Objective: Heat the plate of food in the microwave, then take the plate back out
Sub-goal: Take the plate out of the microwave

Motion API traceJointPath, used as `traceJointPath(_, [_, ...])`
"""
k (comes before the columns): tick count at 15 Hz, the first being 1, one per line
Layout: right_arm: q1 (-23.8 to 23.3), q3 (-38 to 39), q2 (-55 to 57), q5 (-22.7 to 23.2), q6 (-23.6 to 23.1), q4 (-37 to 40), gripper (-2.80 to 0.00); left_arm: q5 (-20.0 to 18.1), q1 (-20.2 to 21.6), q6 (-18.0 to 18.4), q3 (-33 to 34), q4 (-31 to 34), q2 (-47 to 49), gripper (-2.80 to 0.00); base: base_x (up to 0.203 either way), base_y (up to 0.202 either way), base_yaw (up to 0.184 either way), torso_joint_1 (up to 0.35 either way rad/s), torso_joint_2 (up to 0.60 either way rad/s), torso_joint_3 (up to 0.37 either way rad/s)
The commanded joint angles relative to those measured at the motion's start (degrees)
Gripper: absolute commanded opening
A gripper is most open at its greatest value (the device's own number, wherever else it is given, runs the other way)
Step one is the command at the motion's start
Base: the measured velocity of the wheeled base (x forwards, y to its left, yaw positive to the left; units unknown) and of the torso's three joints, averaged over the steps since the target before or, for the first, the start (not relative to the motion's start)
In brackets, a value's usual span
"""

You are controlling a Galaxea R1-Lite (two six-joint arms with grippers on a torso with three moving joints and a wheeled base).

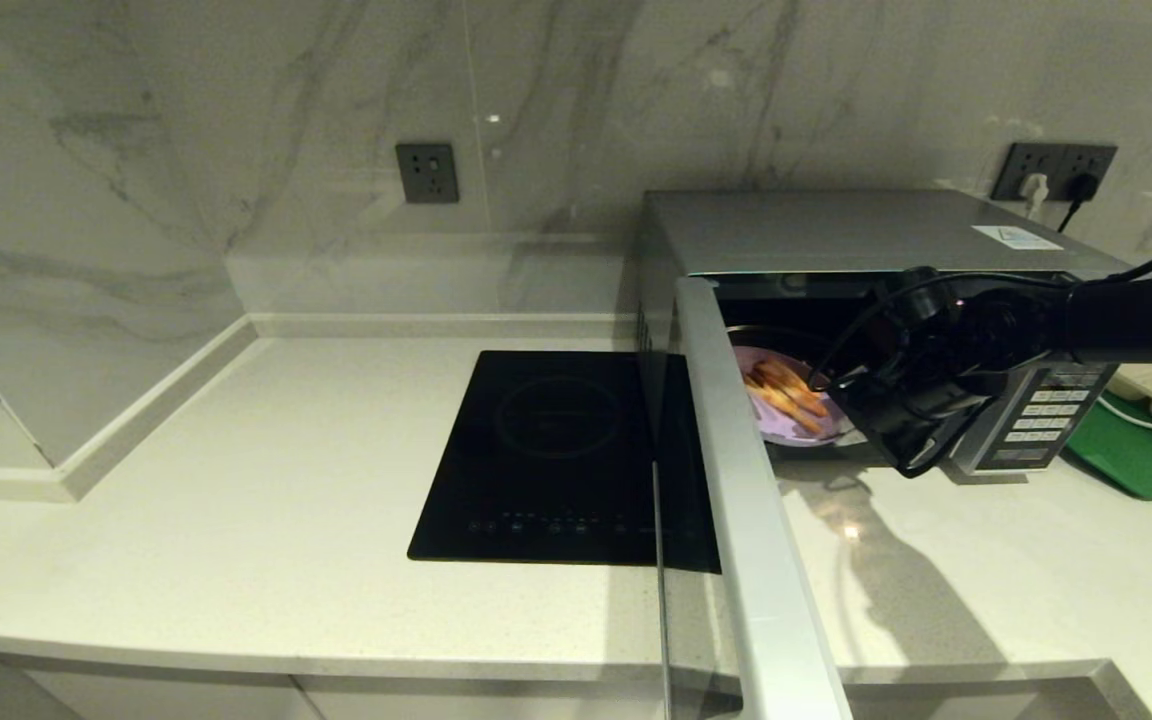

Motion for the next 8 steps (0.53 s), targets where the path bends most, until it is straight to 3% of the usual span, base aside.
traceJointPath(1, [0.0, -0.2, 0.0, 0.0, 0.5, 0.2, -2.80, 0.0, 0.0, 0.0, 0.0, 0.0, 0.0, -2.80, 0.000, 0.000, 0.000, 0.000, 0.00, 0.000])
traceJointPath(8, [0.0, -0.7, -0.4, -0.2, 0.4, 0.2, -2.80, 0.0, 0.0, 0.0, 0.0, -0.1, 0.0, -2.80, 0.000, 0.000, 0.000, 0.000, 0.00, 0.000])
